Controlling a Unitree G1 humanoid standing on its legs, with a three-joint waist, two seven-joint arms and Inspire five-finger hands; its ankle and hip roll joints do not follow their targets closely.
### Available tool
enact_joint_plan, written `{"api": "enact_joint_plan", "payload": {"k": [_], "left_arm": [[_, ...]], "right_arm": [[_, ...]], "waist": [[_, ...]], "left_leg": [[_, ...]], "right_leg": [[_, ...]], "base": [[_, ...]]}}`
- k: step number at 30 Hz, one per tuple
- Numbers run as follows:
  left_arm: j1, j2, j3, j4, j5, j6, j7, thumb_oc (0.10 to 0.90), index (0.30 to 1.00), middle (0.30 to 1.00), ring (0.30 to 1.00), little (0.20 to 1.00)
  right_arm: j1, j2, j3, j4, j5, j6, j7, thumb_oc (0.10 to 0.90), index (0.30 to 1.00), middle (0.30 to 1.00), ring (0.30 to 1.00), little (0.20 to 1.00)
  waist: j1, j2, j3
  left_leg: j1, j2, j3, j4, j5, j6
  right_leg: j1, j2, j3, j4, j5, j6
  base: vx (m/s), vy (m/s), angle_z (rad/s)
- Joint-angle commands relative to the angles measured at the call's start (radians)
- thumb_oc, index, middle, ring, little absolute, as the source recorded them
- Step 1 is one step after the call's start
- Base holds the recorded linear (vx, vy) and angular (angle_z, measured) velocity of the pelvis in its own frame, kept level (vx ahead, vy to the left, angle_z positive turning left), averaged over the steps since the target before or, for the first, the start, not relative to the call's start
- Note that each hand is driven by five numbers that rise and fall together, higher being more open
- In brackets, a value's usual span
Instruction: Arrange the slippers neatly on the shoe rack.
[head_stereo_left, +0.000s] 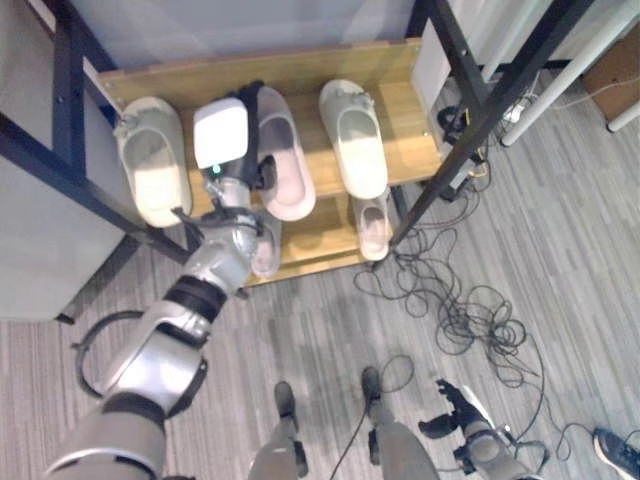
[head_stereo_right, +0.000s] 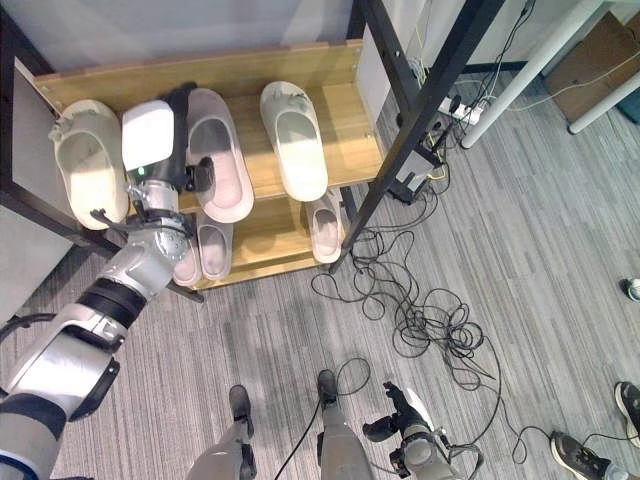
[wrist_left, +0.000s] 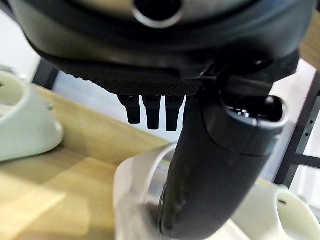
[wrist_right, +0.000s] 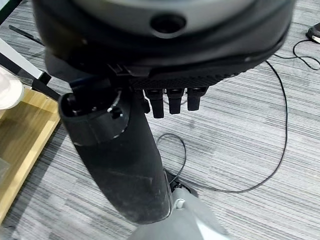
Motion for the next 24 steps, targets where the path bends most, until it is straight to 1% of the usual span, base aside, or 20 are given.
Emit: {"api": "enact_joint_plan", "payload": {"k": [1,3,5,6,7,8,11,12,13,14,15,16,17,18,19,20,21,22,23,24], "left_arm": [[-0.282,0.031,-0.013,0.08,0.004,-0.026,0.077,0.8,0.9,0.9,0.9,0.9],[-0.316,0.03,-0.034,0.119,-0.001,-0.026,0.075,0.8,0.9,0.9,0.9,0.9],[-0.364,0.039,-0.075,0.179,0.008,-0.019,0.072,0.8,0.9,0.9,0.9,0.9],[-0.368,0.039,-0.078,0.183,0.007,-0.021,0.073,0.8,0.9,0.9,0.9,0.9],[-0.384,0.04,-0.096,0.22,0.012,-0.016,0.07,0.8,0.9,0.9,0.9,0.9],[-0.417,0.04,-0.125,0.283,0.004,-0.016,0.055,0.4,0.3,0.3,0.3,0.3],[-0.424,0.045,-0.131,0.299,0.003,-0.014,0.047,0.4,0.3,0.3,0.3,0.3],[-0.403,0.039,-0.114,0.261,0.011,-0.013,0.054,0.4,0.3,0.3,0.3,0.3],[-0.402,0.039,-0.113,0.259,0.012,-0.012,0.054,0.4,0.3,0.3,0.3,0.3],[-0.326,0.021,-0.054,0.169,0.011,-0.012,0.068,0.4,0.3,0.3,0.3,0.3],[-0.28,0.011,-0.014,0.088,0.011,-0.024,0.082,0.4,0.3,0.3,0.3,0.3],[-0.271,0.013,-0.008,0.078,0.014,-0.02,0.079,0.4,0.3,0.3,0.3,0.3],[-0.155,-0.017,0.068,-0.075,0.016,-0.048,0.112,0.4,0.3,0.3,0.3,0.3],[-0.114,-0.021,0.077,-0.125,0.028,-0.057,0.112,0.4,0.3,0.3,0.3,0.3],[-0.109,-0.021,0.08,-0.13,0.029,-0.055,0.11,0.4,0.3,0.3,0.3,0.3],[0.022,-0.008,0.119,-0.269,0.061,-0.08,0.102,0.4,0.3,0.3,0.3,0.3],[0.068,-0.008,0.134,-0.323,0.066,-0.097,0.099,0.4,0.3,0.3,0.3,0.3],[0.189,-0.013,0.171,-0.456,0.068,-0.139,0.085,0.4,0.3,0.3,0.3,0.3],[0.201,-0.012,0.177,-0.468,0.071,-0.136,0.08,0.4,0.3,0.3,0.3,0.3],[0.262,-0.013,0.188,-0.542,0.078,-0.162,0.065,0.4,0.3,0.3,0.3,0.3]], "right_arm": [[-0.012,-0.066,0.002,0.022,0.003,-0.014,-0.031,0.8,0.9,0.9,0.9,0.9],[-0.015,-0.063,0.008,0.032,0.004,-0.014,-0.031,0.8,0.9,0.9,0.9,0.9],[-0.021,-0.065,0.013,0.043,0.007,-0.017,-0.032,0.8,0.9,0.9,0.9,0.9],[-0.022,-0.063,0.013,0.044,0.008,-0.017,-0.032,0.8,0.9,0.9,0.9,0.9],[-0.026,-0.067,0.017,0.046,0.01,-0.019,-0.031,0.8,0.9,0.9,0.9,0.9],[-0.037,-0.069,0.023,0.051,0.012,-0.022,-0.032,0.8,0.9,0.9,0.9,0.9],[-0.038,-0.066,0.02,0.05,0.017,-0.025,-0.034,0.8,0.9,0.9,0.9,0.9],[-0.036,-0.062,0.016,0.047,0.024,-0.028,-0.035,0.8,0.9,0.9,0.9,0.9],[-0.035,-0.062,0.016,0.047,0.024,-0.028,-0.035,0.8,0.9,0.9,0.9,0.9],[-0.032,-0.055,0.007,0.043,0.032,-0.026,-0.036,0.8,0.9,0.9,0.9,0.9],[-0.032,-0.048,-0.001,0.04,0.036,-0.025,-0.035,0.8,0.9,0.9,0.9,0.9],[-0.03,-0.051,0.001,0.039,0.036,-0.025,-0.035,0.8,0.9,0.9,0.9,0.9],[-0.016,-0.037,-0.011,0.036,0.038,-0.025,-0.035,0.8,0.9,0.9,0.9,0.9],[-0.011,-0.038,-0.013,0.037,0.043,-0.023,-0.033,0.8,0.9,0.9,0.9,0.9],[-0.01,-0.039,-0.011,0.037,0.043,-0.023,-0.032,0.8,0.9,0.9,0.9,0.9],[0.001,-0.029,-0.022,0.04,0.043,-0.024,-0.033,0.8,0.9,0.9,0.9,0.9],[0.002,-0.026,-0.032,0.044,0.045,-0.022,-0.033,0.8,0.9,0.9,0.9,0.9],[0.008,-0.015,-0.055,0.042,0.052,-0.019,-0.041,0.8,0.9,0.9,0.9,0.9],[0.012,-0.016,-0.052,0.041,0.051,-0.019,-0.041,0.8,0.9,0.9,0.9,0.9],[0.015,-0.007,-0.062,0.044,0.051,-0.015,-0.043,0.8,0.9,0.9,0.9,0.9]], "waist": [[0.016,0.056,-0.014],[0.011,0.059,-0.013],[0.005,0.061,-0.011],[0.005,0.06,-0.01],[0.001,0.061,-0.01],[-0.001,0.062,-0.008],[0.001,0.063,-0.005],[0.004,0.064,0.0],[0.004,0.064,0.0],[0.011,0.064,0.006],[0.017,0.062,0.01],[0.015,0.064,0.008],[0.028,0.059,0.014],[0.029,0.058,0.011],[0.028,0.059,0.01],[0.043,0.056,0.008],[0.05,0.056,0.006],[0.066,0.057,-0.005],[0.064,0.058,-0.007],[0.074,0.059,-0.015]], "left_leg": [[0.019,-0.017,-0.085,-0.006,-0.098,0.018],[0.017,-0.018,-0.083,-0.006,-0.099,0.019],[0.012,-0.019,-0.079,-0.006,-0.097,0.018],[0.011,-0.019,-0.079,-0.006,-0.096,0.018],[0.01,-0.018,-0.077,-0.006,-0.096,0.018],[0.008,-0.019,-0.073,-0.006,-0.093,0.019],[0.01,-0.02,-0.072,-0.006,-0.094,0.02],[0.012,-0.021,-0.074,-0.006,-0.093,0.021],[0.012,-0.021,-0.074,-0.006,-0.094,0.021],[0.016,-0.024,-0.077,-0.006,-0.095,0.021],[0.016,-0.025,-0.079,-0.006,-0.095,0.021],[0.017,-0.025,-0.079,-0.006,-0.096,0.021],[0.018,-0.026,-0.084,-0.006,-0.096,0.021],[0.021,-0.026,-0.086,-0.006,-0.096,0.02],[0.022,-0.026,-0.086,-0.006,-0.097,0.02],[0.032,-0.026,-0.089,-0.006,-0.101,0.02],[0.037,-0.026,-0.089,-0.006,-0.103,0.02],[0.054,-0.024,-0.092,-0.006,-0.108,0.02],[0.057,-0.024,-0.091,-0.006,-0.109,0.019],[0.068,-0.023,-0.093,-0.006,-0.111,0.019]], "right_leg": [[0.017,0.017,-0.053,0.02,-0.079,0.063],[0.013,0.016,-0.049,0.02,-0.077,0.064],[0.007,0.015,-0.047,0.02,-0.072,0.066],[0.006,0.015,-0.047,0.02,-0.072,0.066],[0.003,0.015,-0.045,0.021,-0.071,0.067],[-0.003,0.015,-0.044,0.024,-0.069,0.068],[-0.003,0.013,-0.044,0.026,-0.07,0.07],[0.0,0.011,-0.048,0.029,-0.073,0.07],[0.0,0.011,-0.048,0.029,-0.073,0.07],[0.006,0.009,-0.056,0.032,-0.076,0.07],[0.008,0.008,-0.058,0.032,-0.078,0.069],[0.009,0.008,-0.058,0.032,-0.078,0.069],[0.014,0.008,-0.065,0.034,-0.082,0.066],[0.018,0.008,-0.068,0.035,-0.085,0.064],[0.019,0.008,-0.068,0.035,-0.085,0.064],[0.032,0.009,-0.072,0.035,-0.092,0.061],[0.037,0.009,-0.075,0.035,-0.094,0.06],[0.056,0.008,-0.081,0.038,-0.103,0.058],[0.058,0.009,-0.081,0.038,-0.104,0.057],[0.07,0.009,-0.084,0.04,-0.109,0.055]], "base": [[0.0,0.0,0.0],[0.0,0.0,0.0],[0.0,0.0,0.0],[0.0,0.0,0.0],[0.0,0.018,-0.03],[0.0,0.015,-0.05],[-0.01,-0.003,-0.06],[-0.01,-0.005,-0.03],[0.0,0.0,0.0],[0.0,0.0,0.0],[0.0,0.0,0.0],[0.0,0.0,0.0],[-0.03,-0.031,-0.01],[-0.03,-0.032,0.0],[0.0,0.0,0.0],[-0.03,-0.023,0.05],[-0.03,-0.043,0.07],[-0.01,-0.027,0.06],[0.0,-0.035,0.01],[0.02,-0.04,0.0]]}}
